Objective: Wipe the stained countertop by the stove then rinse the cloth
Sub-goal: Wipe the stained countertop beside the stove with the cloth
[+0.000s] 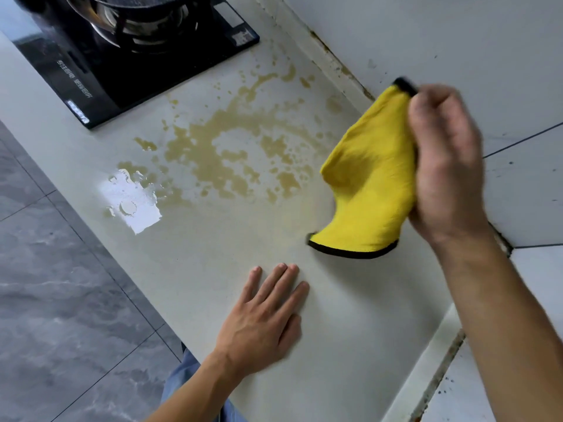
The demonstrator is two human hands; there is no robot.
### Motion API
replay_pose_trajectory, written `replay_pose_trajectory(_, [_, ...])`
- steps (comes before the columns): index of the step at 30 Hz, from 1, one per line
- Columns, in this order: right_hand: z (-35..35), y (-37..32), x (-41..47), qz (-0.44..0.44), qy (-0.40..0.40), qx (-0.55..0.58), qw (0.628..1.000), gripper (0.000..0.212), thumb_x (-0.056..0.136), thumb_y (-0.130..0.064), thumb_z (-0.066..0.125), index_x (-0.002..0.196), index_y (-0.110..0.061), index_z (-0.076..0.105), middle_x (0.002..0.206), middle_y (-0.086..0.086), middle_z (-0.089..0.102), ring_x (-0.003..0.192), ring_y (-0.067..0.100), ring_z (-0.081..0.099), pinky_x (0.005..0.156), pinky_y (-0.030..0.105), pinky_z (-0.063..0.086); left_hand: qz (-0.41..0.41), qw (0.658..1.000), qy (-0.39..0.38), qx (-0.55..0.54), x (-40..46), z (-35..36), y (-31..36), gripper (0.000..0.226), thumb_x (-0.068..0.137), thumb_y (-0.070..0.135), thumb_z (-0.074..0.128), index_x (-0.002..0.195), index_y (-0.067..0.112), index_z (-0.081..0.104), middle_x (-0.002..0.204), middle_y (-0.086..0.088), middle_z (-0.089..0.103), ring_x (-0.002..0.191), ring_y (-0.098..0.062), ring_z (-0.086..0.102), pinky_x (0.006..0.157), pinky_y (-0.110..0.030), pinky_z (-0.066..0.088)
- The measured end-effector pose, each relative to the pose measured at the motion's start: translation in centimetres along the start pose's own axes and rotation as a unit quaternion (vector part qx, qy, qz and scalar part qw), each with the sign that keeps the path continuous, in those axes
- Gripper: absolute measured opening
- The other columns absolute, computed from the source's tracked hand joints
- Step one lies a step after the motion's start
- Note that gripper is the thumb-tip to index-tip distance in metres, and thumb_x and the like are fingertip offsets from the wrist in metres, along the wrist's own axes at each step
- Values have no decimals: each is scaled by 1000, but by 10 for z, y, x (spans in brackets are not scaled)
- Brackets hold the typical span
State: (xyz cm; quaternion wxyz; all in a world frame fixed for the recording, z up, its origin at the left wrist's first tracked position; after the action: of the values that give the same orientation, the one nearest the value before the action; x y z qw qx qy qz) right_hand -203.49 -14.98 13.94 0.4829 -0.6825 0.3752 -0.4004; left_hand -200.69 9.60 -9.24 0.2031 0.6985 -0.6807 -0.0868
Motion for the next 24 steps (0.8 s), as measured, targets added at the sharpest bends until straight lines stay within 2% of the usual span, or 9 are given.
replay_pose_trajectory(3, [-32,-1,17,34,54,109,992,11,103,-29,60,99,-19,62,90,2,56,95,25,48,86,43,47,1,1000,6,0,0,-1,0,53,102,38,56,152,21,55,169,-8,40,159,-27,32,126,-60,28])
replay_pose_trajectory(5, [-52,9,25,60,69,97,991,12,100,-32,64,95,-21,64,88,2,57,96,25,48,87,43,48,3,1000,9,-1,0,-1,0,53,102,38,55,152,21,55,169,-8,39,160,-27,32,127,-59,26])
replay_pose_trajectory(7, [-73,26,28,77,83,-15,994,13,99,-38,64,93,-27,66,86,-7,61,92,16,54,84,34,47,3,1000,7,-3,0,0,0,53,103,38,54,153,21,54,169,-8,38,160,-28,30,127,-59,25])
replay_pose_trajectory(9, [-91,53,24,73,66,-203,974,15,101,-44,58,98,-30,63,91,-11,65,83,3,55,77,28,42,3,1000,5,-4,-1,1,0,53,103,38,54,153,21,53,169,-9,38,160,-28,30,127,-60,25])
replay_pose_trajectory(10, [-98,71,18,73,49,-297,951,18,103,-43,55,104,-27,62,95,-6,68,82,6,57,72,29,38,3,1000,6,-6,-1,2,0,53,103,38,54,153,21,53,169,-9,39,160,-28,31,126,-60,26])
replay_pose_trajectory(12, [-115,107,1,81,33,-425,901,24,109,-36,51,114,-13,58,102,15,74,89,33,64,67,35,32,1,1000,8,-11,-1,2,-1,54,102,38,56,153,21,53,169,-9,40,160,-28,32,125,-61,28])
replay_pose_trajectory(14, [-130,133,-15,95,49,-476,873,25,111,-30,48,117,-7,54,104,28,73,92,49,66,67,40,31,0,1000,8,-12,-1,2,-1,54,103,38,55,154,21,53,169,-8,39,160,-27,32,125,-61,28])
replay_pose_trajectory(19, [-153,156,-33,129,74,-559,816,25,111,-31,44,119,-8,51,101,34,71,92,55,66,69,50,45,2,1000,11,-12,-1,2,-1,54,103,37,55,154,21,53,170,-8,38,160,-27,30,127,-60,26])
replay_pose_trajectory(24, [-133,147,-24,84,42,-564,820,24,110,-34,47,115,-11,55,96,31,72,89,52,68,71,52,50,4,1000,10,-14,-1,4,-2,54,103,38,55,154,21,52,171,-8,36,161,-26,28,127,-61,26])
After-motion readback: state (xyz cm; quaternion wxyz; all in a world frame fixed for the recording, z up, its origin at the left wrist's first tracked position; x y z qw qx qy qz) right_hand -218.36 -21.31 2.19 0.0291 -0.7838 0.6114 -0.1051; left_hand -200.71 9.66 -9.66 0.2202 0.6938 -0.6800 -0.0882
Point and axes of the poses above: each hand's wrist, its own x-axis towards the middle knuckle, its own z-axis out of the palm, y = z × x, the point moved 8 cm from there along x, towards the middle knuckle
